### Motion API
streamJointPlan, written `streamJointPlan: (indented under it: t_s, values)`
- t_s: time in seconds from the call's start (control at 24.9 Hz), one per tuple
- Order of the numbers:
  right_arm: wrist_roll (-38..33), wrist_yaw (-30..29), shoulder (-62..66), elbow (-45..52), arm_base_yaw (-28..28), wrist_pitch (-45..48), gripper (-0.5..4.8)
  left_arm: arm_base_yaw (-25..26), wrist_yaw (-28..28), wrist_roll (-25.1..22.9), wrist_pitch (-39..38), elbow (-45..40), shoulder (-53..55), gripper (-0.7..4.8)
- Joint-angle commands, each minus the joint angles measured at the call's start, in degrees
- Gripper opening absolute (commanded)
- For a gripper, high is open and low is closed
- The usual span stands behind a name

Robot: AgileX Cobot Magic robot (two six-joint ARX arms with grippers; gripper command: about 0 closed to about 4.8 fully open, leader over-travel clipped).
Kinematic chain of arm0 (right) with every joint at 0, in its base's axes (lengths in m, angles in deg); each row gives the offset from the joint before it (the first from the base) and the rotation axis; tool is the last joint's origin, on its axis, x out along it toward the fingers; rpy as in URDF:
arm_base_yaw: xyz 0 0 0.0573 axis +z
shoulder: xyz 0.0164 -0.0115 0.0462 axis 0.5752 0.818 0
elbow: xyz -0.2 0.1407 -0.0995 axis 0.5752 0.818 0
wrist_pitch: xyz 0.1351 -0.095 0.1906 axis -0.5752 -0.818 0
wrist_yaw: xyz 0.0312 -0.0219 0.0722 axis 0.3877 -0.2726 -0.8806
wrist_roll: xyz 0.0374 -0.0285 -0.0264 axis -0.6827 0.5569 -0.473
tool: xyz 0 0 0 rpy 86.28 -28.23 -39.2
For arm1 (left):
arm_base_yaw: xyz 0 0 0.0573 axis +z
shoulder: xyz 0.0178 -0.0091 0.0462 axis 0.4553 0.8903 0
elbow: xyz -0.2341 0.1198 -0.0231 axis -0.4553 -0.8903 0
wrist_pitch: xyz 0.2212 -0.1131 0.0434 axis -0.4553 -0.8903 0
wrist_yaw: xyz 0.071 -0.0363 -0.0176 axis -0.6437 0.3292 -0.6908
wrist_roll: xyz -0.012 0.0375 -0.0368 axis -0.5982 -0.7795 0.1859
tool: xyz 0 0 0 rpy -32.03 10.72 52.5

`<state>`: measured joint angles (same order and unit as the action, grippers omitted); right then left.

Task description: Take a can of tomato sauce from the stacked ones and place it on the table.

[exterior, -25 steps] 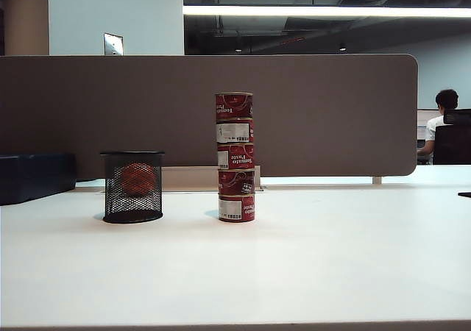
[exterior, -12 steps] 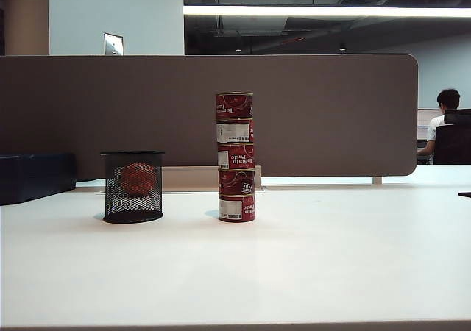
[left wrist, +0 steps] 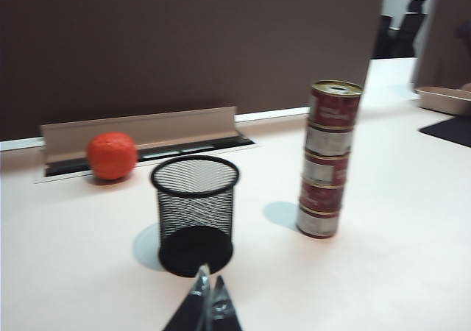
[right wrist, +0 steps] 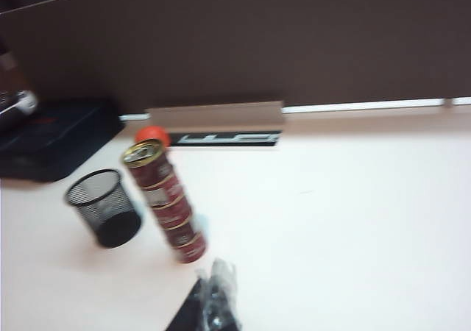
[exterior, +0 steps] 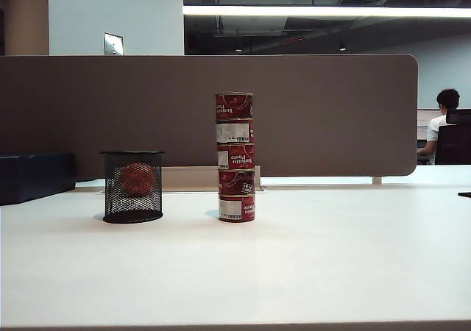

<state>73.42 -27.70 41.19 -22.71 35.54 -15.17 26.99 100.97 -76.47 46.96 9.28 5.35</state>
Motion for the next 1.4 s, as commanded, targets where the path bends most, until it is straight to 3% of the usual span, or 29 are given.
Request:
streamJointPlan:
  t_s: [0.04,0.2,0.48,0.52,0.56,0.72,0.84,1.0,1.4]
  values:
    - [0.0,-5.8,8.3,-5.9,0.1,0.4,0.16,0.1,1.4,-0.2,0.7,0.2,0.0,-0.06]
    - [-0.1,-10.5,17.8,-12.9,0.2,-1.7,0.24,0.1,1.4,-0.2,0.7,0.2,0.0,-0.06]
    - [0.0,-10.5,28.9,-21.1,5.3,-1.8,0.82,0.1,1.4,-0.2,0.7,0.2,0.0,-0.06]
    - [0.0,-10.5,30.2,-22.0,6.4,-1.7,1.09,0.1,1.4,-0.2,0.7,0.2,0.0,-0.06]
    - [0.0,-10.5,33.3,-23.7,8.9,-1.0,1.72,0.1,1.4,-0.2,0.7,0.2,0.0,-0.06]
    - [0.0,-10.1,38.9,-25.4,14.1,1.9,2.27,0.1,1.4,-0.2,0.7,0.2,0.0,-0.06]
    - [-0.1,-6.8,44.8,-25.6,19.3,8.0,3.52,0.1,1.4,-0.2,0.7,0.2,0.0,-0.06]
    - [-0.4,-3.8,49.1,-27.4,22.6,8.4,4.79,0.1,1.4,-0.2,0.7,0.2,0.0,-0.06]
    - [-1.1,-2.6,60.5,-33.6,25.1,11.7,4.79,0.1,1.4,-0.2,0.7,0.2,0.0,-0.06]
